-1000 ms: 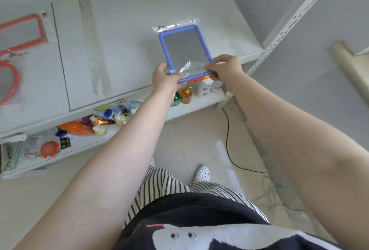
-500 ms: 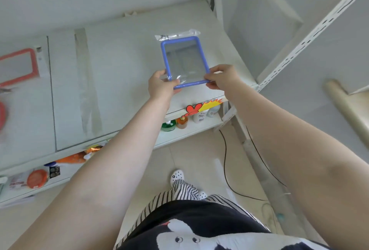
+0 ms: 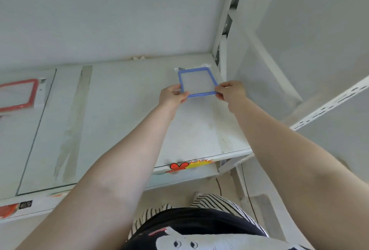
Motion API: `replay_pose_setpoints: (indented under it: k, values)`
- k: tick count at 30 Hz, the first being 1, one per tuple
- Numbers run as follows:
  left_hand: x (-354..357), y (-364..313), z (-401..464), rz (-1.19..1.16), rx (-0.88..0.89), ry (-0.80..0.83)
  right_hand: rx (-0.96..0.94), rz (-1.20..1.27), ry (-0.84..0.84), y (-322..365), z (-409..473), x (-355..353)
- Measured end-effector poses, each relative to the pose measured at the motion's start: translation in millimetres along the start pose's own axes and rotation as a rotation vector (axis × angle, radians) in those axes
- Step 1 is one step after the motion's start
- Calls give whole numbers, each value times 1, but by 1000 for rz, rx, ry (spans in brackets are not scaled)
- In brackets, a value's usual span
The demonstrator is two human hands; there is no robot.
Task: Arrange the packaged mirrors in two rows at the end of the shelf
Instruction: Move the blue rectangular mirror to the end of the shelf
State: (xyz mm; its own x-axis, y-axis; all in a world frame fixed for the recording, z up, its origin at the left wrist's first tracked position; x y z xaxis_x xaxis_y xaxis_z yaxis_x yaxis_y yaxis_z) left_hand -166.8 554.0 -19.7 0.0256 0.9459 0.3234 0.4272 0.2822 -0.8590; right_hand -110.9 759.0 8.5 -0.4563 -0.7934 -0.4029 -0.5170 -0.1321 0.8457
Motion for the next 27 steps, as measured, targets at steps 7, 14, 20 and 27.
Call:
replay_pose_setpoints:
  k: [7, 14, 20, 27]
  values:
    - [20, 11, 50, 67, 14, -50, -44, 10, 81, -5, 70, 4]
    - [22, 15, 68, 403, 140, -210, -50, -76, 87, -27, 103, 15]
    - [27, 21, 74, 424, 203, -267, -85, -222, 12, -39, 126, 20]
    - [27, 30, 85, 568, 233, -274, -100, -377, -17, -38, 134, 24]
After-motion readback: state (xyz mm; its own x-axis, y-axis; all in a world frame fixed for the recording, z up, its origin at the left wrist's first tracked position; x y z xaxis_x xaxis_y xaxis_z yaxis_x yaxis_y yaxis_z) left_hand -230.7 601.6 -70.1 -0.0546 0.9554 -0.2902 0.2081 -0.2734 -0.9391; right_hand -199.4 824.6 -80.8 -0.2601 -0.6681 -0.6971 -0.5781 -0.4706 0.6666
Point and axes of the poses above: each hand's wrist, its own z-axis towards the middle knuckle, its own x-axis out of the palm, y = z × x, the point moved 8 cm from there along z, towards the middle knuckle, and after that the axes turned 14 degrees about -z, right-handed, at the moved point
